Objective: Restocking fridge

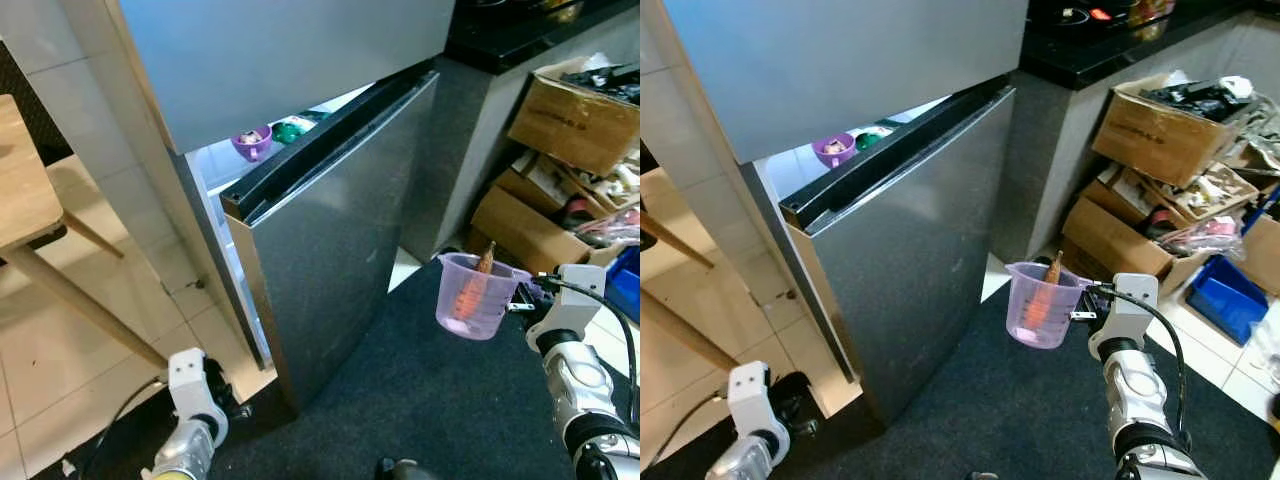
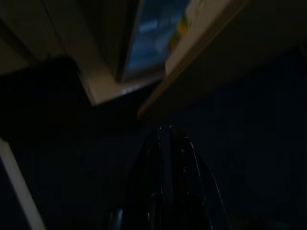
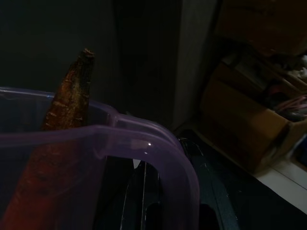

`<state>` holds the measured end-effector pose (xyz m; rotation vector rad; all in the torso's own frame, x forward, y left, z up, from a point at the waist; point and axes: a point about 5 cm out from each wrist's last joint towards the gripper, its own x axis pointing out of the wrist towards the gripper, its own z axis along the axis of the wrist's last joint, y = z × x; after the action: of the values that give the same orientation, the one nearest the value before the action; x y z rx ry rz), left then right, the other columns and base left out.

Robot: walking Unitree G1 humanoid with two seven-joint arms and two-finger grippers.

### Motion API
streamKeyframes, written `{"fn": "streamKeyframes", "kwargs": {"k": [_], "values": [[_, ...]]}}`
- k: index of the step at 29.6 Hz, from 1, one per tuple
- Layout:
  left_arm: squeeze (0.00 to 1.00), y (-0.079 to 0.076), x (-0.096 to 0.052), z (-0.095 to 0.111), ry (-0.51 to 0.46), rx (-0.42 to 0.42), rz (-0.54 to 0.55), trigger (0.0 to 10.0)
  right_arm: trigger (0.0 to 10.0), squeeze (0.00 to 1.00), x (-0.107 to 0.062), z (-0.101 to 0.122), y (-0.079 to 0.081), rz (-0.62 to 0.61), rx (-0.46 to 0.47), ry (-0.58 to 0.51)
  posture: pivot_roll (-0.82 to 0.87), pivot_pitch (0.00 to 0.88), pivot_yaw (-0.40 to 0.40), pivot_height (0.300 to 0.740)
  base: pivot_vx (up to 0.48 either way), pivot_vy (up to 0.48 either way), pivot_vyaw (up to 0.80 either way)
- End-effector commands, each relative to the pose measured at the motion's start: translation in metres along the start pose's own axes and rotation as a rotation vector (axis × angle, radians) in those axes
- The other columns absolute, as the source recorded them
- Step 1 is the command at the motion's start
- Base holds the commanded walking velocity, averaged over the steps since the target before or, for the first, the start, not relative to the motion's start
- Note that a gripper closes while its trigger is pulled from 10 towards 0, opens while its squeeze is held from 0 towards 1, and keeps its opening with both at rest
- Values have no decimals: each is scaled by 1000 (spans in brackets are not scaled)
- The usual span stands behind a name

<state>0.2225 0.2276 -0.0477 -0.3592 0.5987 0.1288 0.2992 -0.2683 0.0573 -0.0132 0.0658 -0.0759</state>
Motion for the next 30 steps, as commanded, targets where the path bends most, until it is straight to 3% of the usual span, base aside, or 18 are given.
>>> {"fn": "streamKeyframes", "kwargs": {"k": [1,4,5,7,10,14,16,19,23,30], "values": [[0,10,1,20,-79,-28,35,10000,10000,0,1,3,-2,-5,3,-16,9,75,1,740,0,0,0],[0,18,3,47,-188,-102,65,10000,10000,0,1,3,-2,2,1,-16,9,75,1,740,0,0,0],[0,18,3,47,-188,-102,65,10000,10000,0,1,3,-2,2,1,-16,9,75,1,740,0,0,0],[0,21,5,75,-300,-212,36,10000,10000,0,1,4,-2,7,-2,-18,7,76,-2,740,0,0,0],[0,18,7,84,-331,-255,-1,10000,10000,0,2,5,-2,9,-3,-21,7,76,-2,740,0,0,0],[0,-16,16,107,-382,-350,-277,10000,10000,0,4,8,-2,14,-4,-34,5,78,-2,740,0,0,0],[0,-36,20,108,-353,-330,-397,10000,10000,0,4,10,-2,16,-4,-39,4,78,-5,740,0,0,0],[0,-45,21,107,-337,-315,-443,10000,10000,0,4,10,-2,17,-4,-41,4,78,-5,740,0,0,0],[0,-79,25,102,-261,-242,-616,10000,10000,0,6,15,-6,16,-7,-63,-2,81,-5,740,0,0,0],[0,-101,25,92,-186,-206,-751,10000,10000,0,8,30,-17,-1,-9,-121,-7,84,-5,740,0,0,0]]}}
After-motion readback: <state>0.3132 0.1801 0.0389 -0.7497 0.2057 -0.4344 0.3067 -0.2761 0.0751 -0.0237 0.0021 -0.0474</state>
